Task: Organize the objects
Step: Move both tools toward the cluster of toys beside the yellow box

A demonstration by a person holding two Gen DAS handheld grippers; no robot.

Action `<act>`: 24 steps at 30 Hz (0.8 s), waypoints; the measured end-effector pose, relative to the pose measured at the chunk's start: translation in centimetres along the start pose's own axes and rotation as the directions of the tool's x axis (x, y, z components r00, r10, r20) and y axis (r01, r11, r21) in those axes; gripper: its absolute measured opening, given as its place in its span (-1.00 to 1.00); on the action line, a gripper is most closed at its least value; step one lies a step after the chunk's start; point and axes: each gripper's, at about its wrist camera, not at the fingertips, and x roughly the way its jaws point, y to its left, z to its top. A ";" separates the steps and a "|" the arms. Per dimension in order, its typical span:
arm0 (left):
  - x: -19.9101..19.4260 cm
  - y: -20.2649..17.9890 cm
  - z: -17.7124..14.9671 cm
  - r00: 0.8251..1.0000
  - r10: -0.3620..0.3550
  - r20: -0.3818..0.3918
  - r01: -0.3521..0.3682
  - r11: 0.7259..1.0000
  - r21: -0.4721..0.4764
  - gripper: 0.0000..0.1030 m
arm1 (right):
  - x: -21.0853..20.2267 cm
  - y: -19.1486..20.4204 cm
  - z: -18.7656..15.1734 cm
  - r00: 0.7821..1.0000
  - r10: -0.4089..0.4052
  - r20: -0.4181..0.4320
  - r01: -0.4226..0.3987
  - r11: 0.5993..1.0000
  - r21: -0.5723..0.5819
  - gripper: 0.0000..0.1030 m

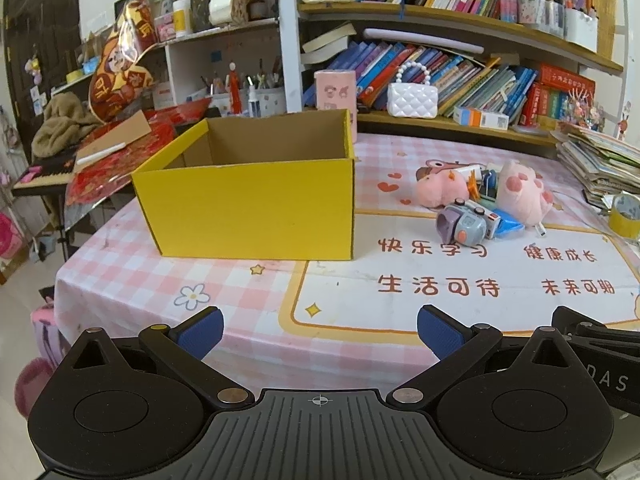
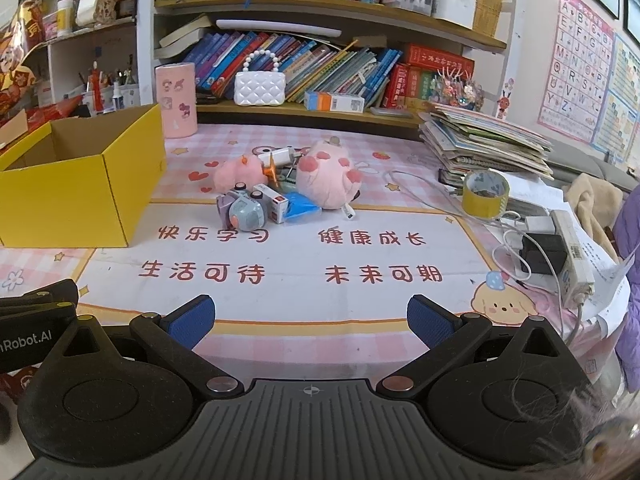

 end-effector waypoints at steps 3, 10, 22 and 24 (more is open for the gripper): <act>0.4 0.2 0.1 1.000 0.000 -0.010 0.000 1.000 -0.025 1.00 | 0.3 0.1 0.2 1.000 0.007 0.001 -0.007 1.000 -0.011 1.00; 1.5 -0.4 0.9 1.000 0.005 -0.031 -0.006 0.999 -0.054 1.00 | 2.0 -0.4 1.3 1.000 0.031 -0.001 -0.031 0.999 -0.027 1.00; 4.7 -2.8 2.7 0.996 -0.005 -0.090 -0.004 0.995 -0.099 1.00 | 6.3 -2.9 3.7 0.995 0.098 -0.020 -0.099 0.994 -0.041 1.00; 5.1 -3.7 3.0 0.996 -0.002 -0.091 -0.005 0.997 -0.083 1.00 | 7.2 -3.5 4.1 0.993 0.116 -0.027 -0.118 0.992 -0.041 1.00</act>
